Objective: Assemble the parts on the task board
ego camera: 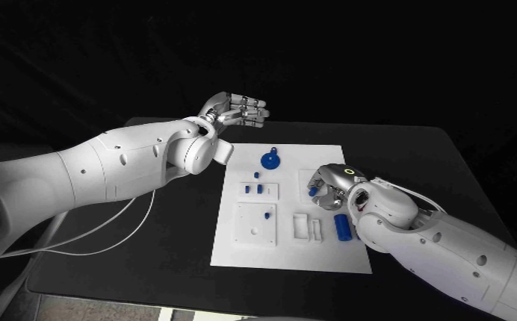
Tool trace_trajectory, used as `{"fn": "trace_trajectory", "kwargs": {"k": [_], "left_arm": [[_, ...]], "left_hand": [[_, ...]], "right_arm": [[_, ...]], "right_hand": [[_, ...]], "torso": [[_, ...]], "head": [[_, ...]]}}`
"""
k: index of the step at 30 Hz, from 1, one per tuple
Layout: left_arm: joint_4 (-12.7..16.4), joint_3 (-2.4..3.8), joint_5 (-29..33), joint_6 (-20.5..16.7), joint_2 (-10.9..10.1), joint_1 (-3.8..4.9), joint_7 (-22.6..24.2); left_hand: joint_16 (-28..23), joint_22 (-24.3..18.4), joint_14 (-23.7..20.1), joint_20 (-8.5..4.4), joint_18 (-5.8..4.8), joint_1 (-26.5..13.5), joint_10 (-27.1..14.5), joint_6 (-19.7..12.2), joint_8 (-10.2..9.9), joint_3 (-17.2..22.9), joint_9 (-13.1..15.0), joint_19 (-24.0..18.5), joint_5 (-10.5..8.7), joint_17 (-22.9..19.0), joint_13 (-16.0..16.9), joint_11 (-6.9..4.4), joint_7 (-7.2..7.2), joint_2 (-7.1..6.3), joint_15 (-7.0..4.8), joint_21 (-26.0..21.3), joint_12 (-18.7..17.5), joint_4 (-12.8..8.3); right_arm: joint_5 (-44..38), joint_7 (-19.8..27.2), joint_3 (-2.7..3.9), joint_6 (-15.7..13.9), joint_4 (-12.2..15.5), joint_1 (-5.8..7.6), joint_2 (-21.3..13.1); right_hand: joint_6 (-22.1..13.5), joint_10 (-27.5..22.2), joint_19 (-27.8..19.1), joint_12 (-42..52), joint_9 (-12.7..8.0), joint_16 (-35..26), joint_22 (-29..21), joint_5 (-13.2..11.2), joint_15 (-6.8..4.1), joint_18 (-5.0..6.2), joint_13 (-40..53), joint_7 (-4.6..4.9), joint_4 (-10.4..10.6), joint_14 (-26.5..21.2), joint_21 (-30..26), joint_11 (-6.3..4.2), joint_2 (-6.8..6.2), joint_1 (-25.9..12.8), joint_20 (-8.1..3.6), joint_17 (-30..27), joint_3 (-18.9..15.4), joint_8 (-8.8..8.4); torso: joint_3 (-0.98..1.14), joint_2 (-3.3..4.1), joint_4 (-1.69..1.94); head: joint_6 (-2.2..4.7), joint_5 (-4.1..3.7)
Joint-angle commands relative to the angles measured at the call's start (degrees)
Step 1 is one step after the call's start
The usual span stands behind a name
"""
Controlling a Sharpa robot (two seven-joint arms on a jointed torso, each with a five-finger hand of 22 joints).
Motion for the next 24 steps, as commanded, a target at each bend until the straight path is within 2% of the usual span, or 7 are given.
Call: {"fn": "trace_trajectory", "kwargs": {"k": [1, 4, 7, 13, 19, 24], "left_arm": [[0.02, 0.07, 0.36, 0.08, 0.11, 0.07, 0.30], [0.00, 0.07, 0.36, 0.09, 0.12, 0.07, 0.28], [-0.02, 0.07, 0.36, 0.09, 0.15, 0.07, 0.28], [-0.08, 0.07, 0.36, 0.15, 0.23, 0.07, 0.29], [-0.12, 0.07, 0.36, 0.21, 0.27, 0.07, 0.28], [-0.17, 0.07, 0.36, 0.24, 0.29, 0.07, 0.25]], "left_hand": [[-0.23, -0.09, -0.19, 0.00, 0.46, -0.19, -0.30, -0.40, 0.05, -0.29, -0.04, 0.21, -0.28, -0.04, 0.02, 0.07, -0.06, 0.35, 0.00, 0.24, 0.28, 0.13], [-0.23, -0.09, -0.19, 0.00, 0.46, -0.19, -0.30, -0.40, 0.05, -0.29, -0.04, 0.21, -0.28, -0.04, 0.02, 0.07, -0.06, 0.35, 0.00, 0.24, 0.28, 0.13], [-0.23, -0.09, -0.19, 0.00, 0.46, -0.19, -0.30, -0.40, 0.05, -0.29, -0.04, 0.21, -0.28, -0.04, 0.02, 0.07, -0.06, 0.35, 0.00, 0.24, 0.28, 0.13], [-0.23, -0.09, -0.19, 0.00, 0.46, -0.19, -0.30, -0.40, 0.05, -0.29, -0.04, 0.21, -0.28, -0.04, 0.02, 0.07, -0.06, 0.35, 0.00, 0.24, 0.28, 0.13], [-0.22, -0.16, -0.18, 0.01, 0.47, -0.26, -0.31, -0.34, 0.05, -0.28, -0.04, 0.19, -0.29, -0.03, 0.02, 0.08, -0.07, 0.38, 0.00, 0.30, 0.28, 0.24], [-0.22, -0.16, -0.18, 0.01, 0.47, -0.26, -0.31, -0.34, 0.05, -0.28, -0.04, 0.19, -0.29, -0.03, 0.02, 0.08, -0.07, 0.38, 0.00, 0.30, 0.28, 0.24]], "right_arm": [[0.16, 0.27, -0.43, 1.09, -0.16, -0.12, 0.09], [0.14, 0.30, -0.72, 0.29, -0.31, -0.12, 0.26], [0.13, 0.40, -0.92, -0.54, -0.42, -0.12, 0.54], [0.10, 0.12, -1.22, -3.18, -0.49, -0.12, 1.10], [0.39, -1.73, -1.29, -7.20, -0.44, -0.12, 1.36], [0.37, -2.66, -1.30, -9.17, -0.44, -0.13, 1.47]], "right_hand": [[0.65, 0.92, 0.80, -0.15, 0.03, 0.29, 0.25, -0.24, -0.28, -0.17, 0.03, 0.00, 0.01, -0.11, 0.34, -0.10, 0.21, -0.62, -0.42, 0.08, 1.12, 0.12], [1.99, 2.45, 0.73, -0.08, 0.12, 0.34, 0.57, -0.32, -0.49, -0.44, 0.06, 0.36, 0.28, -0.10, 0.47, -0.44, 0.73, -0.81, -0.65, 0.22, 2.36, 0.32], [3.02, 3.68, 0.68, -0.13, 0.09, 0.38, 0.96, -0.34, -0.72, -0.75, 0.05, 0.22, 0.43, -0.09, 0.64, -0.77, 1.01, -0.98, -0.95, 0.38, 3.38, 0.19], [4.87, 6.32, 0.68, 0.03, 0.24, 0.42, 1.63, -0.34, -1.18, -1.17, 0.16, -0.31, 0.36, -0.09, 1.36, -1.58, 1.72, -0.72, -1.35, 0.60, 3.99, 0.46], [7.46, 9.25, 0.60, -0.07, 0.31, 0.27, 2.73, -0.36, -1.83, -2.20, 0.18, -0.96, -0.03, -0.03, 2.52, -2.52, 2.39, -0.78, -2.14, 0.87, 3.95, 0.24], [9.00, 11.18, 0.66, 0.06, 0.52, 0.17, 3.23, -0.34, -2.20, -2.47, 0.31, -1.38, -0.57, 0.01, 3.20, -3.14, 2.85, -0.24, -2.47, 1.00, 3.91, 0.47]], "torso": [[0.07, -0.05, -0.01], [0.02, -0.04, -0.03], [0.06, -0.01, -0.08], [0.10, -0.03, -0.07], [0.10, 0.03, -0.02], [0.02, -0.03, -0.05]], "head": [[-0.06, 0.07], [-0.09, 0.01], [-0.16, 0.02], [-0.19, -0.06], [-0.29, -0.14], [-0.36, -0.13]]}}
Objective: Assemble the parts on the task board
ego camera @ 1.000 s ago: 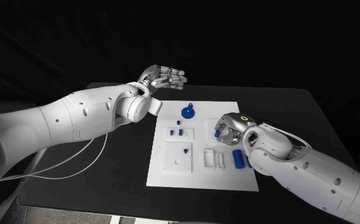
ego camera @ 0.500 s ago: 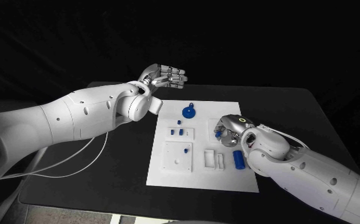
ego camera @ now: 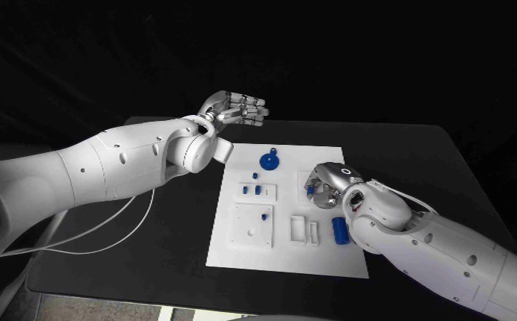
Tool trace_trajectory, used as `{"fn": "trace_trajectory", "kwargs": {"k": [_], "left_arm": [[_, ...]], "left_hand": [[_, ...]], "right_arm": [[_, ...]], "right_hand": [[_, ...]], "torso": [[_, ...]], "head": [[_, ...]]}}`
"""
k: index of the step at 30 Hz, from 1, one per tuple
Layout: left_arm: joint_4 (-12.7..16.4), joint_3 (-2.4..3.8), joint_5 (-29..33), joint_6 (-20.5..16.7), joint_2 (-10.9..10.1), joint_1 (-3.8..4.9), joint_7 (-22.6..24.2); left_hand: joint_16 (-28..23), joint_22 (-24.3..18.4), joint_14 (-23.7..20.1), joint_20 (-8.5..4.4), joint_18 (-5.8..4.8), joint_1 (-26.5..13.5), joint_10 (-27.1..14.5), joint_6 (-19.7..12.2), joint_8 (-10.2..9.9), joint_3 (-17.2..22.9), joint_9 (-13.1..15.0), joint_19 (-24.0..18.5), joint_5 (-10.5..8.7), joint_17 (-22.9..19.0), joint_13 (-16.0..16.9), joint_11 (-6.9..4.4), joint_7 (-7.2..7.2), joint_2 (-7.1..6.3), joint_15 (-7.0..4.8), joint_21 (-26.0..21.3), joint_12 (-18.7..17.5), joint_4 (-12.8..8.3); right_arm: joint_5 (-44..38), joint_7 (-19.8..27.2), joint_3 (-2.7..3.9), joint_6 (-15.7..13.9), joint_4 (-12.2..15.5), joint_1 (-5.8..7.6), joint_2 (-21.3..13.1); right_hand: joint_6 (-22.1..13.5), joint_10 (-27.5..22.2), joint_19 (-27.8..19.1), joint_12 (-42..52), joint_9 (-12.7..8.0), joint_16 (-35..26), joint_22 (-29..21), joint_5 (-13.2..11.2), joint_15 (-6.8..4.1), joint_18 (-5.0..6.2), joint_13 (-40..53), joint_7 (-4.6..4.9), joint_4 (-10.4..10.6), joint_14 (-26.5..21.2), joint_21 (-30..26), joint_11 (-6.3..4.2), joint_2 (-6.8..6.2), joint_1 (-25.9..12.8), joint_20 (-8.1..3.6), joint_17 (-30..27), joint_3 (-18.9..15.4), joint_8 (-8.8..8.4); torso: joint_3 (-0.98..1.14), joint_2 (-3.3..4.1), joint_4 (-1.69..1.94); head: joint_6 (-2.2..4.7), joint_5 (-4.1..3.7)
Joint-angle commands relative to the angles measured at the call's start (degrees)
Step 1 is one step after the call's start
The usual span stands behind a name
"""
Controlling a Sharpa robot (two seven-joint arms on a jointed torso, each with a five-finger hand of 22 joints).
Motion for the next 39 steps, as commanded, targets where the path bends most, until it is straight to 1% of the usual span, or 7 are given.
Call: {"fn": "trace_trajectory", "kwargs": {"k": [1, 6, 10, 15, 23, 29, 39], "left_arm": [[0.03, 0.06, 0.32, 0.26, 0.16, 0.07, 0.35], [0.00, 0.06, 0.32, 0.29, 0.22, 0.07, 0.35], [-0.11, 0.06, 0.32, 0.29, 0.12, 0.07, 0.34], [-0.37, 0.06, 0.33, 0.25, 0.02, 0.07, 0.36], [-0.68, 0.06, 0.33, 0.33, 0.39, 0.07, 0.38], [-0.92, 0.06, 0.40, 0.50, 0.94, 0.07, 0.33], [-2.67, 0.06, 0.78, 0.79, 2.33, 0.02, 0.47]], "left_hand": [[-0.22, -0.05, -0.18, 0.01, 0.47, -0.27, -0.31, -0.34, 0.05, -0.13, -0.04, 0.19, -0.29, -0.03, 0.02, 0.08, -0.07, 0.38, 0.00, 0.30, 0.28, 0.08], [-0.22, -0.05, -0.18, 0.01, 0.47, -0.27, -0.31, -0.34, 0.05, -0.13, -0.04, 0.19, -0.29, -0.03, 0.02, 0.08, -0.07, 0.38, 0.00, 0.30, 0.28, 0.08], [-0.22, -0.10, -0.20, 0.01, 0.48, -0.23, -0.31, -0.36, 0.05, -0.08, -0.04, 0.18, -0.30, -0.03, 0.02, 0.07, -0.07, 0.47, 0.00, 0.34, 0.29, 0.09], [-0.22, -0.11, -0.20, 0.01, 0.48, -0.22, -0.31, -0.37, 0.05, -0.07, -0.04, 0.18, -0.31, -0.03, 0.02, 0.07, -0.07, 0.49, 0.00, 0.34, 0.29, 0.10], [-0.22, -0.11, -0.20, 0.01, 0.48, -0.22, -0.31, -0.37, 0.05, -0.07, -0.04, 0.18, -0.31, -0.03, 0.02, 0.07, -0.07, 0.49, 0.00, 0.34, 0.29, 0.10], [-0.22, -0.11, -0.20, 0.01, 0.48, -0.22, -0.31, -0.37, 0.05, -0.07, -0.04, 0.18, -0.31, -0.03, 0.02, 0.07, -0.07, 0.49, 0.00, 0.34, 0.29, 0.10], [-0.22, -0.21, -0.24, 0.04, 0.47, -0.34, -0.33, -0.50, 0.04, -0.12, -0.05, 0.14, -0.35, -0.03, 0.03, 0.08, -0.04, 0.57, 0.02, 0.39, 0.29, 0.16]], "right_arm": [[-0.07, -1.30, 0.02, -4.20, 0.19, 0.01, 0.24], [-0.57, -1.36, 0.15, -5.98, 0.51, -0.04, 0.12], [0.41, -1.17, 2.98, -7.10, 2.59, -0.92, -0.64], [2.03, -0.23, 5.09, -7.74, 5.97, -1.29, -1.99], [4.45, 1.87, 5.95, -6.70, 9.36, -1.40, -1.68], [3.83, 3.09, 4.19, -6.00, 9.79, -1.42, 0.42], [-2.40, 5.22, -1.91, -4.40, 9.32, -1.45, 4.68]], "right_hand": [[1.01, 1.18, 0.47, 0.04, 0.34, -0.06, 0.31, -0.30, -0.52, -0.88, 0.13, -0.17, -0.85, -0.08, 0.63, -0.31, 0.87, 0.95, -0.50, 0.09, 0.41, 0.43], [2.27, 2.55, 0.58, -0.01, 0.39, 0.02, 1.79, -0.30, -0.81, -1.19, 0.13, -0.49, -1.66, 0.14, 2.31, -0.65, 0.73, 0.50, -0.90, 0.42, 2.11, 0.24], [2.80, 3.10, 0.78, -0.01, 0.40, 0.17, 2.51, -0.32, -0.95, -1.33, 0.13, -0.65, -1.68, 0.24, 3.15, -0.84, 0.61, 0.34, -1.06, 0.72, 2.38, 0.25], [3.03, 3.34, 0.87, -0.01, 0.38, 0.30, 2.99, -0.32, -1.00, -1.42, 0.13, -0.73, -1.80, 0.29, 3.59, -0.93, 0.65, 0.26, -1.12, 0.89, 2.35, 0.24], [3.12, 3.37, 0.99, -0.02, 0.37, 0.35, 3.51, -0.31, -1.01, -1.53, 0.13, -0.76, -1.94, 0.33, 3.74, -0.98, 0.94, 0.13, -1.15, 0.98, 1.85, 0.23], [3.03, 3.29, 1.09, -0.01, 0.42, 0.30, 3.86, -0.28, -0.97, -1.45, 0.14, -0.70, -2.35, 0.37, 3.36, -0.93, 1.44, -0.06, -1.07, 0.76, 1.29, 0.22], [3.14, 3.34, 1.15, -0.01, 0.43, 0.37, 4.18, -0.24, -0.97, -1.46, 0.14, -0.72, -2.71, 0.34, 3.31, -0.92, 1.42, -0.18, -1.04, 0.67, 1.52, 0.23]], "torso": [[-0.06, -0.03, -0.01], [-0.03, -0.02, 0.08], [0.05, -0.04, 0.06], [-0.21, -0.11, -0.20], [-0.29, -0.12, -0.09], [-0.32, -0.12, 0.02], [-0.26, -0.10, -0.12]], "head": [[-0.04, 0.01], [-0.30, 0.42], [-0.57, 0.93], [-0.60, 1.23], [-0.66, 1.82], [-0.79, 2.68], [-1.29, 4.20]]}}
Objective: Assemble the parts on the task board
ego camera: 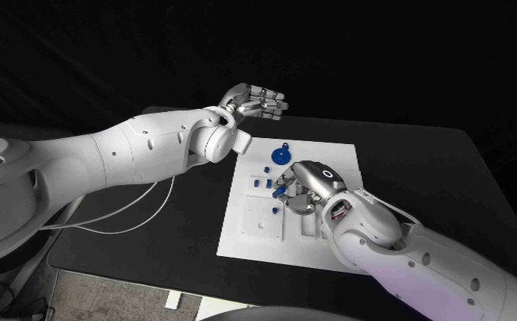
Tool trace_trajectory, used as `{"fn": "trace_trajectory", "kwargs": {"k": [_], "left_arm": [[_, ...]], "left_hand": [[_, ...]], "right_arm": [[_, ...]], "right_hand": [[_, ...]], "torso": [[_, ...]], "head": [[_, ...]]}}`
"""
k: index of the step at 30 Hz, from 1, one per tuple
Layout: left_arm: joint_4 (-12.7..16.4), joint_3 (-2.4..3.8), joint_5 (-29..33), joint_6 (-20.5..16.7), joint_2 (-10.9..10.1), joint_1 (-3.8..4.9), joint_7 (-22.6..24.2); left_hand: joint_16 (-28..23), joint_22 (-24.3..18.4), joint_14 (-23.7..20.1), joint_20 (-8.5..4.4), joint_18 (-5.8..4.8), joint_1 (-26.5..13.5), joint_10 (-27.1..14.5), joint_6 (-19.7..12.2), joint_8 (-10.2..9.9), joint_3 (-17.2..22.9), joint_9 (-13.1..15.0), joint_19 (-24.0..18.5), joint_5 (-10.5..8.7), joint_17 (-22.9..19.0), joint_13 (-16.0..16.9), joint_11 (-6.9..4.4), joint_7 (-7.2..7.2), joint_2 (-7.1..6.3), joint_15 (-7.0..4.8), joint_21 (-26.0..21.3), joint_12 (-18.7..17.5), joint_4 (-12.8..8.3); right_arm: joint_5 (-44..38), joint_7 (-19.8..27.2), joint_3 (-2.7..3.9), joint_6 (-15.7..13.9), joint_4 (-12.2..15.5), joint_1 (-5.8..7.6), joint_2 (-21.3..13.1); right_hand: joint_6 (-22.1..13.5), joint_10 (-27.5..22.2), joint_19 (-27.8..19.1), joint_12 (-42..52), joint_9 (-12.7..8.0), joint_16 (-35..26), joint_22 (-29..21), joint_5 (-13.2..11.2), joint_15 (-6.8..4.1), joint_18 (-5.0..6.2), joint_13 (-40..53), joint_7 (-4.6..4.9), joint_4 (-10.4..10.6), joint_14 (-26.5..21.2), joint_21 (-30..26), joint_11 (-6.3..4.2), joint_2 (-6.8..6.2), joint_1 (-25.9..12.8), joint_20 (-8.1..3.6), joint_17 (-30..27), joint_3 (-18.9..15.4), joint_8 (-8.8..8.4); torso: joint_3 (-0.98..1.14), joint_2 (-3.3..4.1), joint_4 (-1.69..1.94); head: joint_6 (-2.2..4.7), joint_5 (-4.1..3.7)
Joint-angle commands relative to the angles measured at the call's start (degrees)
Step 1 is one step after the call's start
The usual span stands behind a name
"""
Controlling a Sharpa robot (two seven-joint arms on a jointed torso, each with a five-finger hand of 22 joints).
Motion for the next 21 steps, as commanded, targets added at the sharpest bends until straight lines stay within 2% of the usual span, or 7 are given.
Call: {"fn": "trace_trajectory", "kwargs": {"k": [1, 6, 9, 13, 17, 21], "left_arm": [[-0.38, 0.07, 0.64, 0.71, 0.34, 0.04, 0.53], [-0.72, 0.07, 0.71, 0.80, 0.77, 0.04, 0.50], [-0.73, 0.07, 0.72, 0.85, 0.93, 0.04, 0.50], [-0.86, 0.07, 0.74, 0.89, 1.14, 0.04, 0.50], [-0.96, 0.07, 0.78, 0.98, 1.30, 0.03, 0.49], [-1.00, 0.07, 0.81, 1.03, 1.42, 0.01, 0.49]], "left_hand": [[-0.22, -0.07, -0.24, 0.04, 0.47, -0.14, -0.32, -0.50, 0.04, -0.12, -0.04, 0.14, -0.35, -0.03, 0.03, 0.08, -0.04, 0.37, 0.02, 0.39, 0.29, 0.16], [-0.22, -0.07, -0.24, 0.04, 0.47, -0.14, -0.32, -0.50, 0.04, -0.12, -0.04, 0.14, -0.35, -0.03, 0.03, 0.08, -0.04, 0.37, 0.02, 0.39, 0.29, 0.16], [-0.22, -0.07, -0.24, 0.04, 0.47, -0.14, -0.32, -0.50, 0.04, -0.12, -0.04, 0.14, -0.35, -0.03, 0.03, 0.08, -0.04, 0.37, 0.02, 0.39, 0.29, 0.16], [-0.22, -0.07, -0.24, 0.04, 0.47, -0.14, -0.32, -0.50, 0.04, -0.12, -0.04, 0.14, -0.35, -0.03, 0.03, 0.08, -0.04, 0.37, 0.02, 0.39, 0.29, 0.16], [-0.22, -0.07, -0.24, 0.04, 0.47, -0.14, -0.32, -0.50, 0.04, -0.12, -0.04, 0.14, -0.35, -0.03, 0.03, 0.08, -0.04, 0.37, 0.02, 0.39, 0.29, 0.16], [-0.22, -0.07, -0.24, 0.04, 0.47, -0.14, -0.32, -0.50, 0.04, -0.12, -0.04, 0.14, -0.35, -0.03, 0.03, 0.08, -0.04, 0.37, 0.02, 0.39, 0.29, 0.16]], "right_arm": [[-3.94, 2.41, -1.18, 1.63, -0.35, 0.01, 1.11], [-4.69, 2.98, -3.59, 2.09, -0.75, 0.05, 2.27], [-4.99, 3.12, -4.50, 2.31, -0.83, 0.10, 2.73], [-5.48, 3.19, -5.45, 2.58, -1.04, 0.13, 3.39], [-6.06, 3.13, -6.34, 3.21, -1.72, 0.14, 4.02], [-6.53, 3.05, -6.96, 3.67, -2.49, 0.14, 4.63]], "right_hand": [[0.44, 1.61, 1.06, 0.14, 0.11, 0.35, 0.71, 0.20, -0.28, -0.36, 0.01, 0.10, -0.27, 0.00, -0.16, -1.24, 0.52, -0.05, -0.31, -0.06, 0.00, 0.19], [0.45, 1.59, 1.08, 0.14, 0.10, 0.43, 0.80, 0.21, -0.26, -0.35, 0.01, 0.10, -0.45, 0.00, -0.42, -1.24, 0.69, -0.07, -0.30, -0.12, -0.23, 0.17], [0.46, 1.60, 1.10, 0.15, 0.10, 0.45, 0.90, 0.23, -0.26, -0.35, 0.02, 0.10, -0.57, -0.02, -0.48, -1.24, 0.74, -0.14, -0.28, -0.20, -0.33, 0.18], [0.46, 1.59, 1.11, 0.14, 0.10, 0.47, 0.93, 0.26, -0.26, -0.34, 0.02, 0.10, -0.62, -0.02, -0.53, -1.24, 0.76, -0.14, -0.28, -0.22, -0.33, 0.18], [0.48, 1.60, 1.14, 0.14, 0.12, 0.50, 1.00, 0.28, -0.25, -0.33, 0.02, 0.09, -0.73, -0.02, -0.53, -1.24, 0.79, -0.21, -0.26, -0.26, -0.30, 0.18], [0.48, 1.60, 1.14, 0.14, 0.12, 0.50, 1.00, 0.28, -0.25, -0.33, 0.02, 0.09, -0.73, -0.02, -0.53, -1.24, 0.79, -0.21, -0.26, -0.26, -0.30, 0.18]], "torso": [[-0.02, 0.03, -0.13], [0.06, 0.04, 0.03], [-0.02, 0.06, -0.06], [-0.01, 0.03, -0.21], [0.05, 0.02, -0.12], [0.05, 0.01, -0.10]], "head": [[-0.21, 0.50], [-0.60, 1.15], [-0.54, 1.11], [-0.67, 1.32], [-0.92, 1.49], [-0.95, 1.63]]}}
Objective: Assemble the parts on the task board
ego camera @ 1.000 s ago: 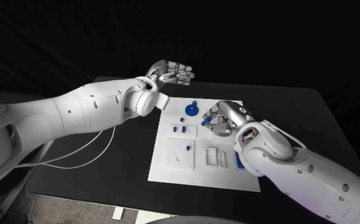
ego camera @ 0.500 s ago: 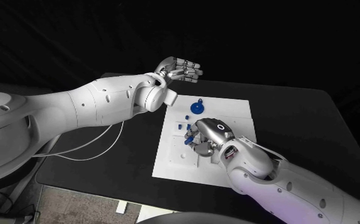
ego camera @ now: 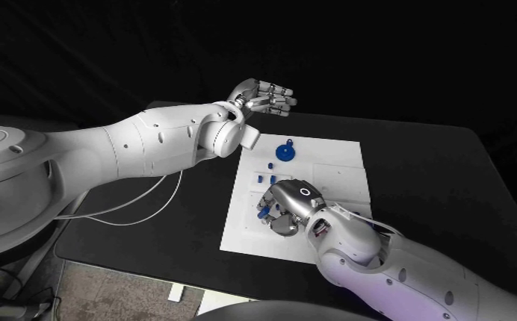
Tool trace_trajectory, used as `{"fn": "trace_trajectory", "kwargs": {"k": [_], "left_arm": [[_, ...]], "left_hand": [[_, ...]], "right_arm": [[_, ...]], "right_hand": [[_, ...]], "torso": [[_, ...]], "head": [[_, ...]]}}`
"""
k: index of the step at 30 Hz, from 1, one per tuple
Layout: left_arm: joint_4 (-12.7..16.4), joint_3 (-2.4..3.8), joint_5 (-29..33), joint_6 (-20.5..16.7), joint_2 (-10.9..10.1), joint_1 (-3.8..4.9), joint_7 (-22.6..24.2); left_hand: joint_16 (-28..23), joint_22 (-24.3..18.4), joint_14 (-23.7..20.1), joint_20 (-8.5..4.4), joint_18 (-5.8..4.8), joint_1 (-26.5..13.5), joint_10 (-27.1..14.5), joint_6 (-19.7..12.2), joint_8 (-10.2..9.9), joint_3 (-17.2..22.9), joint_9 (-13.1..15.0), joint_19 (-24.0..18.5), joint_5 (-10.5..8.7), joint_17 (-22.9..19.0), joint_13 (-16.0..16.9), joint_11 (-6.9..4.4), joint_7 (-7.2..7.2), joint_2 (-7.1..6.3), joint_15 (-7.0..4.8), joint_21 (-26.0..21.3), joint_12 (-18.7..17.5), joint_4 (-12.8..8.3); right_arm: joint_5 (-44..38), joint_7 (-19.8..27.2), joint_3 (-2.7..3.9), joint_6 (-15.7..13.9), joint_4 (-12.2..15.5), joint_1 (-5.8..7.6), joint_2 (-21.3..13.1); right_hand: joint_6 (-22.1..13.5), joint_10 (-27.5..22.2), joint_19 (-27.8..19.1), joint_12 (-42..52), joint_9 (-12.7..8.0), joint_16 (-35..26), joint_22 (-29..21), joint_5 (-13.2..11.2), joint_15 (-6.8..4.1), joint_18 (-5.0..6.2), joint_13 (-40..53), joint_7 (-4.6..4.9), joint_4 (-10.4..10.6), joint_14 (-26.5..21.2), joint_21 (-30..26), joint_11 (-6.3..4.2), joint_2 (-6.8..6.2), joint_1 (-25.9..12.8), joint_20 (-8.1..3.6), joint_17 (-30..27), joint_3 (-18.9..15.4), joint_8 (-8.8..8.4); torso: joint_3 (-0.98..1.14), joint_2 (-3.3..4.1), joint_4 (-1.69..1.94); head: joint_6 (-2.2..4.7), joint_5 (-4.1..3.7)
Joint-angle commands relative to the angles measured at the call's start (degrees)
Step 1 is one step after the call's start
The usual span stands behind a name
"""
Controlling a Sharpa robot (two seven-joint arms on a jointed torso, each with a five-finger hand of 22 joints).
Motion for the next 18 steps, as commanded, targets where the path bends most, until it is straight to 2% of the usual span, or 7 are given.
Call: {"fn": "trace_trajectory", "kwargs": {"k": [1, 7, 18], "left_arm": [[0.01, 0.06, 0.43, 0.87, 0.21, 0.02, 0.48], [-0.01, 0.06, 0.44, 0.92, 0.28, 0.00, 0.46], [-0.03, 0.06, 0.45, 0.90, 0.24, 0.00, 0.43]], "left_hand": [[-0.22, -0.10, -0.25, 0.04, 0.47, -0.15, -0.33, -0.50, 0.04, -0.14, -0.04, 0.14, -0.35, -0.03, 0.03, 0.08, -0.04, 0.40, 0.02, 0.39, 0.29, 0.14], [-0.22, -0.21, -0.30, 0.05, 0.48, -0.21, -0.35, -0.48, 0.05, -0.21, -0.04, 0.13, -0.35, -0.03, 0.02, 0.09, -0.05, 0.52, 0.03, 0.43, 0.29, 0.03], [-0.22, -0.21, -0.30, 0.05, 0.48, -0.21, -0.35, -0.48, 0.05, -0.21, -0.04, 0.13, -0.35, -0.03, 0.02, 0.09, -0.05, 0.52, 0.03, 0.43, 0.29, 0.03]], "right_arm": [[-1.98, 0.64, -0.31, 1.75, -0.48, 0.00, 0.51], [-2.53, 0.35, -0.73, 2.16, -1.12, 0.00, 0.88], [-3.03, -0.56, -0.89, 3.07, -1.62, 0.01, 0.77]], "right_hand": [[0.57, 1.63, 1.19, 0.22, 0.11, 0.33, 1.10, 0.34, -0.33, -0.29, 0.10, -0.03, -0.51, -0.10, -0.16, -1.23, 0.42, -0.09, -0.27, -0.08, 0.03, 0.23], [0.57, 1.64, 1.21, 0.22, 0.11, 0.35, 1.15, 0.34, -0.33, -0.29, 0.10, -0.03, -0.54, -0.10, -0.09, -1.23, 0.44, -0.11, -0.27, -0.09, 0.03, 0.23], [0.57, 1.65, 1.26, 0.22, 0.12, 0.54, 1.46, 0.37, -0.33, -0.26, 0.10, -0.02, -0.90, -0.17, -0.28, -1.22, 0.56, -0.35, -0.25, -0.26, 0.04, 0.23]], "torso": [[0.02, -0.03, 0.02], [0.01, -0.04, -0.03], [0.03, -0.05, -0.05]], "head": [[-0.09, 0.20], [-0.21, 0.17], [-0.40, 0.24]]}}
